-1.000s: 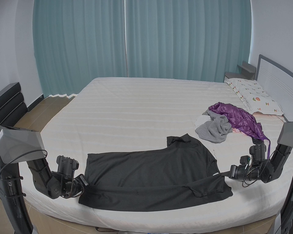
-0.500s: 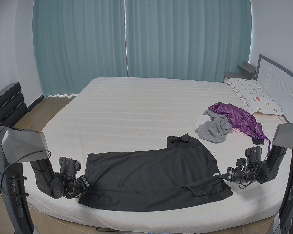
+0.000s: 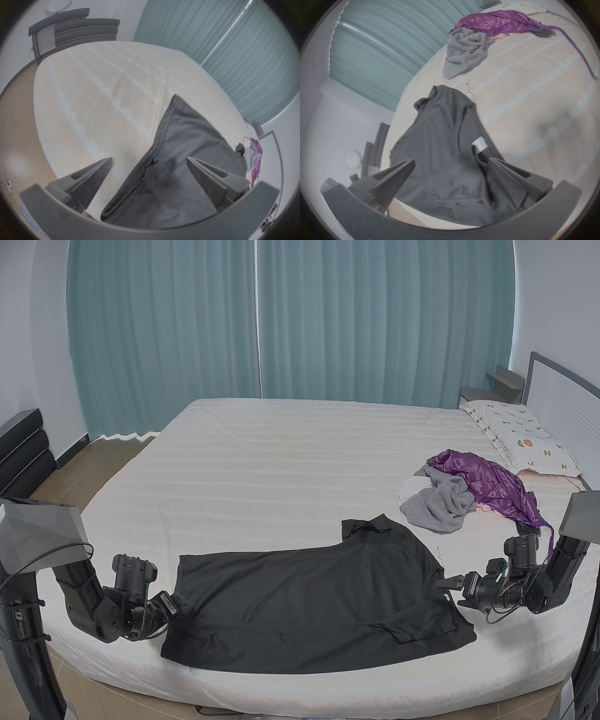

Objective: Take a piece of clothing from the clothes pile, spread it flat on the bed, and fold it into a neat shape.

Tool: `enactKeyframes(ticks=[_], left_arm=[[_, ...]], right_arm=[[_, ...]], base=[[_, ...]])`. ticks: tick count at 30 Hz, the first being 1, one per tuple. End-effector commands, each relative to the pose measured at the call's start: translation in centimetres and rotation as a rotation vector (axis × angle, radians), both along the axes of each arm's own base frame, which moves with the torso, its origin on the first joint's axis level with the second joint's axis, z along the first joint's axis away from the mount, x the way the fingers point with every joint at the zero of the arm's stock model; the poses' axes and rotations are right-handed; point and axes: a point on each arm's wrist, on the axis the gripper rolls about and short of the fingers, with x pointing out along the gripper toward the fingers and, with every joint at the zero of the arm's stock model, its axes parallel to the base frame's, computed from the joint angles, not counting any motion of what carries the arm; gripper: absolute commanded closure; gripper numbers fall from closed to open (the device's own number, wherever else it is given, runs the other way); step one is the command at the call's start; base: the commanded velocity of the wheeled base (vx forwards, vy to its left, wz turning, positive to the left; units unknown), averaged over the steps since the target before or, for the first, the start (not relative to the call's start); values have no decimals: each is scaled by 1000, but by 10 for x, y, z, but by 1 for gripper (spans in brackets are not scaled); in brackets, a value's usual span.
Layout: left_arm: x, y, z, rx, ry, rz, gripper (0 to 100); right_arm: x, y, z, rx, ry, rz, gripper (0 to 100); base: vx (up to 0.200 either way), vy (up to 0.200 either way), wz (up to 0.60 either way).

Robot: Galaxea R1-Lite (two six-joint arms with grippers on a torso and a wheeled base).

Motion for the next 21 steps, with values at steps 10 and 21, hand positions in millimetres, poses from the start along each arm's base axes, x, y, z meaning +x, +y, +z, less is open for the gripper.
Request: enactKeyframes(ticks=[10,21], left_arm=[[73,8,35,-66,-208,-64,0],[147,10,-11,-28,-221,-159,0]], right_arm=[[10,2,3,180,-10,-48,0],[9,3,2,191,-3,-41,0]], base=[[0,0,0],[0,0,0]])
